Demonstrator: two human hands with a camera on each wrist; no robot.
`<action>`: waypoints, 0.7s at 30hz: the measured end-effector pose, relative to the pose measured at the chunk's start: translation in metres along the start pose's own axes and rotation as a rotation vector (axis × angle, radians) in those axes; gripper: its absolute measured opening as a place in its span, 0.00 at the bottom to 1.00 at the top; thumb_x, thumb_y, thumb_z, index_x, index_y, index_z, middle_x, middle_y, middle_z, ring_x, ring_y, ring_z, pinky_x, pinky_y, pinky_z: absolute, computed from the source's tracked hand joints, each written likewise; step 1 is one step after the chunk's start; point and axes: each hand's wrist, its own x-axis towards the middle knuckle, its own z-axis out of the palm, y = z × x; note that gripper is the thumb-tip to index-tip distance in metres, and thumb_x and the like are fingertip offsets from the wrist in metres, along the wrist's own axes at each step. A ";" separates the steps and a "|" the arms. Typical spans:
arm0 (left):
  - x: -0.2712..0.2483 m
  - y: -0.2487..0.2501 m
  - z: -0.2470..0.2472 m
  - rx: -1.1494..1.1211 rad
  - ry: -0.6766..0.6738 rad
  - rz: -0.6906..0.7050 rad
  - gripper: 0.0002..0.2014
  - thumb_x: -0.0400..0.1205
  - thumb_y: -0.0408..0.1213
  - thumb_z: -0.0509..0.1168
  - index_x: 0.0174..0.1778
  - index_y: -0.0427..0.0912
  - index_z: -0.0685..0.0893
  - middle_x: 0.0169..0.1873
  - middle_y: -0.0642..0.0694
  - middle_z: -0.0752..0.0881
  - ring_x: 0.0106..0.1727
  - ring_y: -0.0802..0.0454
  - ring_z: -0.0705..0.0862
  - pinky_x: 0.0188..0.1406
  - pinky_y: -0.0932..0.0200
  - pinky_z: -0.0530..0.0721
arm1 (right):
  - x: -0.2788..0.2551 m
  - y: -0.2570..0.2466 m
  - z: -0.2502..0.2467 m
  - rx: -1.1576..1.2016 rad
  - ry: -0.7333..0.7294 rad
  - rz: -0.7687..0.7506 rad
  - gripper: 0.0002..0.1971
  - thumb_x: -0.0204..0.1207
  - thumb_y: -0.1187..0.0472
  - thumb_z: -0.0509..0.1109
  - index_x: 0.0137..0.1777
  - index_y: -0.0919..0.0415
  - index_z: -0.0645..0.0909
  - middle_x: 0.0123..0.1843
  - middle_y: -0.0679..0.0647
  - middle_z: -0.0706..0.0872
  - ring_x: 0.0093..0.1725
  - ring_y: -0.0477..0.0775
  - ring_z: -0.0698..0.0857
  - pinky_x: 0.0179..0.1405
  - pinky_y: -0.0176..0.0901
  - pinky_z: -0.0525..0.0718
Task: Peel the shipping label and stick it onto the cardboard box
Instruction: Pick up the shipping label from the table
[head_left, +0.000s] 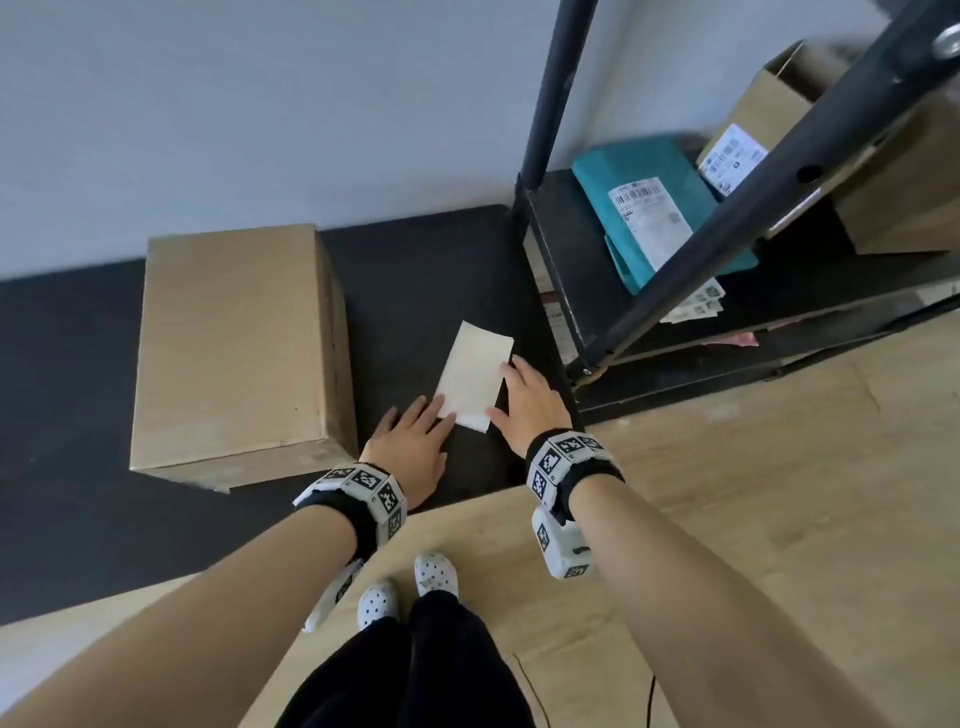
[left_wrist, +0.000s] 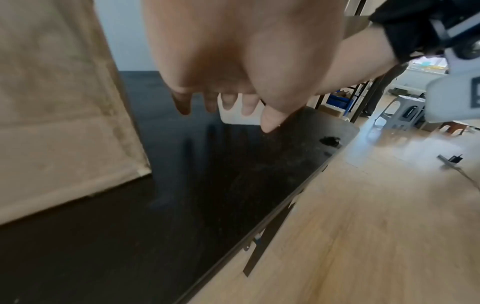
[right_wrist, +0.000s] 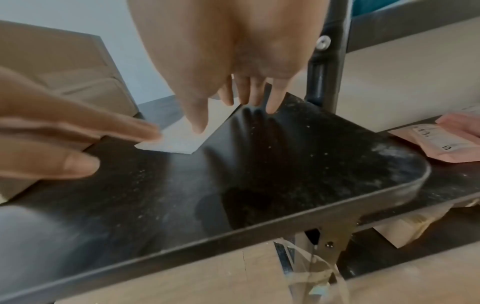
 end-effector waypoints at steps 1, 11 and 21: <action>0.000 -0.001 0.003 0.008 -0.015 0.006 0.29 0.86 0.43 0.50 0.84 0.50 0.50 0.86 0.50 0.46 0.86 0.50 0.47 0.84 0.45 0.49 | 0.004 0.000 0.000 0.009 0.009 0.004 0.32 0.78 0.56 0.68 0.79 0.59 0.59 0.84 0.56 0.57 0.82 0.57 0.60 0.76 0.57 0.68; -0.002 -0.011 0.013 0.016 -0.014 0.054 0.28 0.87 0.42 0.48 0.84 0.50 0.49 0.85 0.52 0.46 0.86 0.52 0.46 0.84 0.49 0.45 | 0.026 -0.002 -0.008 0.037 0.077 -0.016 0.29 0.77 0.57 0.69 0.76 0.61 0.63 0.78 0.59 0.66 0.76 0.59 0.70 0.70 0.53 0.74; -0.005 -0.017 0.020 0.039 -0.031 0.106 0.29 0.87 0.39 0.50 0.84 0.49 0.48 0.86 0.51 0.45 0.86 0.51 0.45 0.85 0.49 0.46 | 0.036 -0.008 -0.016 0.169 0.074 0.111 0.31 0.70 0.58 0.76 0.72 0.59 0.69 0.69 0.60 0.73 0.68 0.60 0.75 0.59 0.50 0.81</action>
